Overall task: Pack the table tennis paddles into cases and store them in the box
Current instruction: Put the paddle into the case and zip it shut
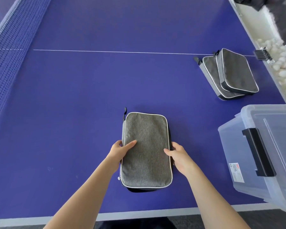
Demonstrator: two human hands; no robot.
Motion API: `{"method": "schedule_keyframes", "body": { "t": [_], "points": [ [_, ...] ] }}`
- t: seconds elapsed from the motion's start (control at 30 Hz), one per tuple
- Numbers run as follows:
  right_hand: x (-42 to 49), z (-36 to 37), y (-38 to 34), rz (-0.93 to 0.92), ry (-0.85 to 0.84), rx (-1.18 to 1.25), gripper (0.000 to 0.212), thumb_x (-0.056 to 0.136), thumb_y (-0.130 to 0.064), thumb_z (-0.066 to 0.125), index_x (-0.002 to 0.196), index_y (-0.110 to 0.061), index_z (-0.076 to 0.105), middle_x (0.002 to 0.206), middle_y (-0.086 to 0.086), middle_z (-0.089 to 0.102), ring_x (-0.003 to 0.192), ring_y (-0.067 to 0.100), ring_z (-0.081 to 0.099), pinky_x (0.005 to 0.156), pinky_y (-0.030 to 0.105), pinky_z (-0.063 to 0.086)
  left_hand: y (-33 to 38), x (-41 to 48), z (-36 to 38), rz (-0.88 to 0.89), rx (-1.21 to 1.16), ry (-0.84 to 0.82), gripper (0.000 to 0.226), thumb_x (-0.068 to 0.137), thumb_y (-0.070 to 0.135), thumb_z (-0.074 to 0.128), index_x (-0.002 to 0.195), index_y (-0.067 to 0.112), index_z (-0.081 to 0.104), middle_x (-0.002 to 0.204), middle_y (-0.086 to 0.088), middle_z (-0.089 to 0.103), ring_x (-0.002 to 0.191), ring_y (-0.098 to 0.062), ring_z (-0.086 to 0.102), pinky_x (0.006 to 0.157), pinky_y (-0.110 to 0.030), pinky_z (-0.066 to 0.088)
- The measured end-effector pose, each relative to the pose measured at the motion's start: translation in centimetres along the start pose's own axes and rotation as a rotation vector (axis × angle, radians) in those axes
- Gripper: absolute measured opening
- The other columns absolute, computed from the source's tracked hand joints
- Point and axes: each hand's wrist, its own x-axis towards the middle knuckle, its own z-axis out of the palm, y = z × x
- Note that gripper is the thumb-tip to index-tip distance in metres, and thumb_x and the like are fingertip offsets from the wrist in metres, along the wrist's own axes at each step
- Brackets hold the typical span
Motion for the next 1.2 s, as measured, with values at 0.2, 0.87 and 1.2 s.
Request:
{"method": "schedule_keyframes", "body": {
  "t": [0.2,0.87,1.2],
  "points": [
    [-0.4,-0.8,-0.6,-0.073,-0.033,0.062,0.032,0.093,-0.002,0.055,0.124,-0.012,0.054,0.121,0.007,0.062,0.110,0.022,0.061,0.101,0.040,0.046,-0.1,-0.6,0.3,0.020,-0.126,-0.072,0.053,0.075,0.038,0.077,0.120,0.029,0.049,0.115,-0.001,0.063,0.101,-0.021,0.064,0.073,-0.036,0.055],
    [-3.9,4.0,-4.0,-0.380,0.171,-0.249,0.037,0.091,-0.025,0.062,0.125,-0.022,0.048,0.114,-0.010,0.056,0.100,0.006,0.055,0.086,0.026,0.041,1.7,-4.1,-2.0,0.148,-0.415,0.232,0.055,0.073,0.023,0.081,0.117,0.021,0.048,0.109,-0.001,0.061,0.094,-0.021,0.064,0.078,-0.046,0.057],
    [-10.4,12.6,2.2,-1.067,0.561,-0.746,0.032,0.084,-0.051,0.058,0.073,-0.022,0.055,0.066,-0.017,0.045,0.062,0.007,0.047,0.058,0.024,0.042,4.5,-4.1,-3.2,0.148,-0.751,0.475,0.064,0.067,0.028,0.083,0.117,0.020,0.045,0.110,0.000,0.059,0.095,-0.022,0.063,0.086,-0.051,0.054]
  ]
}}
